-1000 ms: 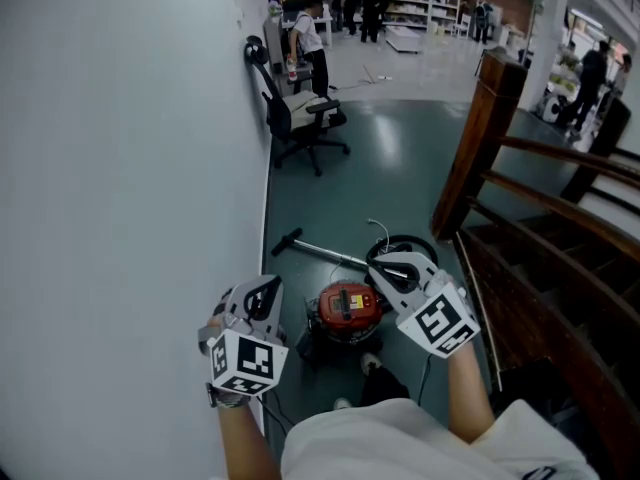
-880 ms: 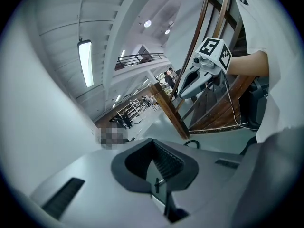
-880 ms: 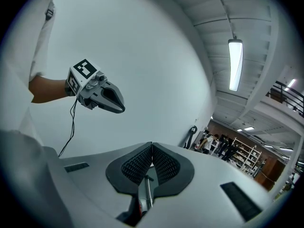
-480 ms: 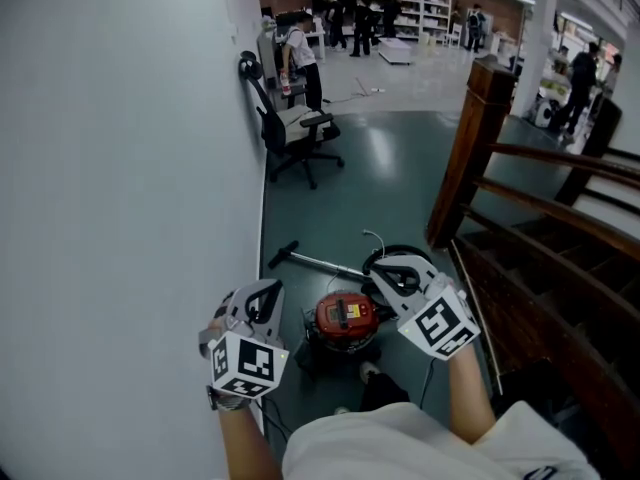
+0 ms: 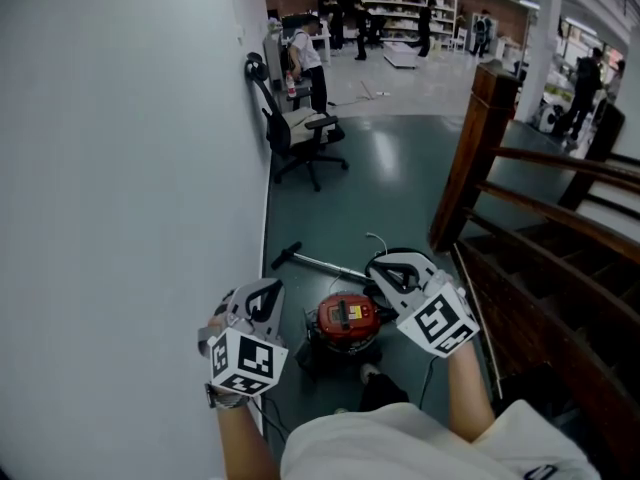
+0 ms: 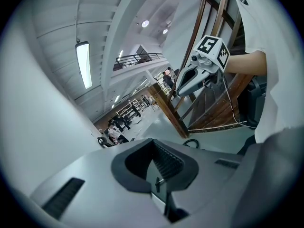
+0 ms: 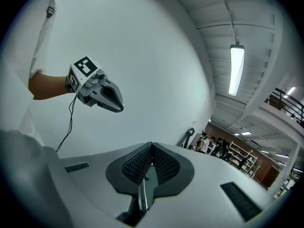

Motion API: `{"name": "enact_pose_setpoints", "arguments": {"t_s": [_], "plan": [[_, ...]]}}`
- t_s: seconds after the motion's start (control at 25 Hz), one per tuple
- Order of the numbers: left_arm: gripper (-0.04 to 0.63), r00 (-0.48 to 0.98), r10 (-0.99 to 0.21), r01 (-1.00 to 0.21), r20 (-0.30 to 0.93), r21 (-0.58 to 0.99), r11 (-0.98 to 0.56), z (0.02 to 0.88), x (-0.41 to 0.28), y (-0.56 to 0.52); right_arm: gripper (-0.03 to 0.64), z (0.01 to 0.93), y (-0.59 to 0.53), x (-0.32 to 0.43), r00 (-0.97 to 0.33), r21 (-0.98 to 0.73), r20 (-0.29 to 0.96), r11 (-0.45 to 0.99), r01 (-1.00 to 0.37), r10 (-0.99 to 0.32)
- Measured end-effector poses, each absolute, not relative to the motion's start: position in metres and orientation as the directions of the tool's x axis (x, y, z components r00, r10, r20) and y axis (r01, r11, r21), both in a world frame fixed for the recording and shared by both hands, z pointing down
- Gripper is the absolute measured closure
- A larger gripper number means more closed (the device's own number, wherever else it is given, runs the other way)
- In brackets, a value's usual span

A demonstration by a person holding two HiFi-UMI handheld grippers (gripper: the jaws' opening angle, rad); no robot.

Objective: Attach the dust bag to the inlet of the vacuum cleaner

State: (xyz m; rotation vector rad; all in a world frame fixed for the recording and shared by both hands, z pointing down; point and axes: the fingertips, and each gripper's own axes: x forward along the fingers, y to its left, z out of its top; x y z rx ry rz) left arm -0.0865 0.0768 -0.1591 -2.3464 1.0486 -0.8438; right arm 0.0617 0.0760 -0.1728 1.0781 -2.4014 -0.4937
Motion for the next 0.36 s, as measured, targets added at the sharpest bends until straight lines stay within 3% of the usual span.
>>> {"name": "enact_pose_setpoints", "arguments": {"t_s": [0.36], "plan": [[0.594,0.521,-0.763,-0.502,0.383,-0.586,-0.636,-0.1487,-0.0851,0.0771,0.588,-0.1678,0.0753,0.0604,-0.595,0.490,0.266,0.638,-0.594,-0.758]]}}
